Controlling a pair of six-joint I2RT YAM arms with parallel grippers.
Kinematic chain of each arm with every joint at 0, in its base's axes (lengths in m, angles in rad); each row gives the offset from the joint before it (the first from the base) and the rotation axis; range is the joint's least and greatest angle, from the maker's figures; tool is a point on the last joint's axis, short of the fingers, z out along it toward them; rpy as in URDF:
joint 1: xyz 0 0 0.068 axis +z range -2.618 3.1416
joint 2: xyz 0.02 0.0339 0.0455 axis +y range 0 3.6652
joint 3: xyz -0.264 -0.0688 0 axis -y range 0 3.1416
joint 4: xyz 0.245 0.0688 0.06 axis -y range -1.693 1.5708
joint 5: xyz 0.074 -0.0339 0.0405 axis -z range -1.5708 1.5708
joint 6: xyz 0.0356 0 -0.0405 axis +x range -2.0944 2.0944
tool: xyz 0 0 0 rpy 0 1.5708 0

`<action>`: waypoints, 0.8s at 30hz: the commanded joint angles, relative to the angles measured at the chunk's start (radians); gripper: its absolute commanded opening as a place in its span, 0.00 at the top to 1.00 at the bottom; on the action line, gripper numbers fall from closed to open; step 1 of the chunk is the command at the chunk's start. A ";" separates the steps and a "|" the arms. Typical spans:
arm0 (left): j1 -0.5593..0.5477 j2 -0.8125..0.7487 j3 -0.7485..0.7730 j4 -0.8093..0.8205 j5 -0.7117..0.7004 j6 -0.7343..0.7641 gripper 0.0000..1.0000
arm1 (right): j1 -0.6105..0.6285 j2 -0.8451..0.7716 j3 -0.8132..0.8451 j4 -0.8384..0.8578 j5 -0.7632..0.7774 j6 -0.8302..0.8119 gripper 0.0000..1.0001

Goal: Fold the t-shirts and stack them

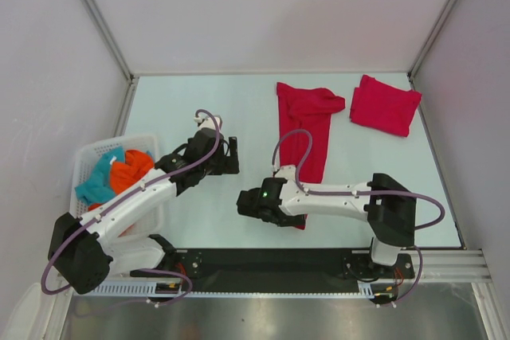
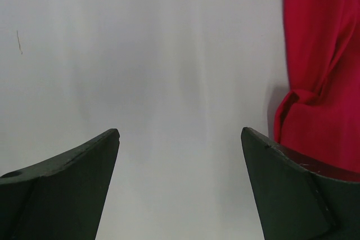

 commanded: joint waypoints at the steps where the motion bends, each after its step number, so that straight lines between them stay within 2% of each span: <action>1: 0.006 -0.018 0.007 0.014 -0.006 0.017 0.05 | -0.039 0.013 0.090 -0.067 0.115 -0.013 0.62; 7: 0.006 -0.026 0.008 0.011 -0.008 0.019 0.05 | -0.096 0.058 0.052 0.031 0.126 -0.079 0.63; 16: 0.006 -0.027 0.010 0.005 -0.017 0.024 0.04 | -0.106 0.114 0.036 0.100 0.111 -0.122 0.63; 19: 0.006 -0.021 0.014 0.006 -0.017 0.024 0.05 | -0.108 0.113 0.030 0.111 0.112 -0.133 0.71; 20: 0.006 -0.021 0.014 0.005 -0.017 0.024 0.05 | -0.108 0.111 0.027 0.114 0.109 -0.133 0.84; 22: 0.006 -0.018 0.017 0.005 -0.017 0.025 0.05 | -0.106 0.101 0.009 0.128 0.103 -0.143 1.00; 24: 0.006 -0.017 0.017 0.006 -0.015 0.024 0.05 | -0.105 0.075 -0.014 0.142 0.100 -0.145 1.00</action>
